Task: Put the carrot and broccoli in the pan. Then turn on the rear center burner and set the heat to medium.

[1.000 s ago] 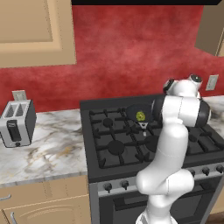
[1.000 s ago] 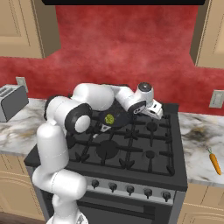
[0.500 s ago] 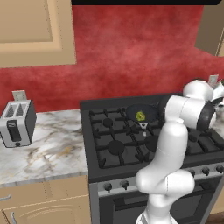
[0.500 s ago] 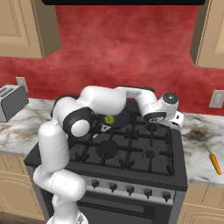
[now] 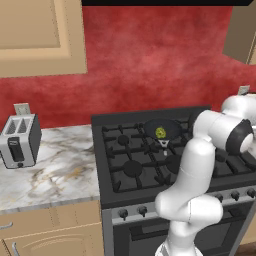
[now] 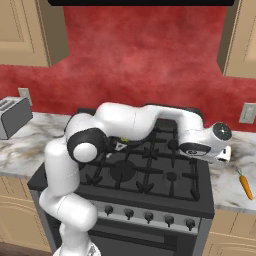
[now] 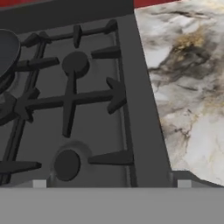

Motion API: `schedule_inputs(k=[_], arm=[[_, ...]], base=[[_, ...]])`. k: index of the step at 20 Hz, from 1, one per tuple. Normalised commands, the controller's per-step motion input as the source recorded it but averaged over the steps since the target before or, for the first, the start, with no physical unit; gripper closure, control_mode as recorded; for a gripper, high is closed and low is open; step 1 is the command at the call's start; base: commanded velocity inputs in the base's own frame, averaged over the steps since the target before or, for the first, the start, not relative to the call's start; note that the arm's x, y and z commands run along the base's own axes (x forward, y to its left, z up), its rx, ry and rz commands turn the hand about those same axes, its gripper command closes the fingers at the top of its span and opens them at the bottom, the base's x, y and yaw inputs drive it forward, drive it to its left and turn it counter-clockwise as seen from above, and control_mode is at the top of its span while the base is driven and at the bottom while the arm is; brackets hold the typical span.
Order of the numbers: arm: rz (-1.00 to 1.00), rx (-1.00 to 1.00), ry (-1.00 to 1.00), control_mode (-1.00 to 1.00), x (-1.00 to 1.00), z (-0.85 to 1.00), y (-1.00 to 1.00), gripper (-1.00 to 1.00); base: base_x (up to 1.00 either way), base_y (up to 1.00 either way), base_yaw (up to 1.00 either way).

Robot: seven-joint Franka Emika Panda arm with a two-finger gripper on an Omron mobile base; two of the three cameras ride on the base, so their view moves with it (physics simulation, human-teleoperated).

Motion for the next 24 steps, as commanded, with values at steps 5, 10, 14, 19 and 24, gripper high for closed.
schedule_inputs(k=[5, 10, 14, 19, 24], arm=[[0.23, 0.00, -0.02, -1.00, -0.95, 0.00, -0.01, -1.00], [0.31, 0.00, -0.02, -1.00, -0.59, 0.00, 0.00, -1.00], [0.30, 0.00, -0.01, -1.00, -0.20, 0.00, 0.00, -1.00], [0.15, -0.04, 0.00, -1.00, 0.01, 0.00, 0.00, -1.00], [-0.03, -0.09, 0.04, -1.00, 0.15, -0.07, -0.10, -1.00]], base=[[0.00, 0.00, 0.00], [0.00, 0.00, 0.00], [0.00, 0.00, 0.00], [0.00, 0.00, 0.00], [0.00, 0.00, 0.00]])
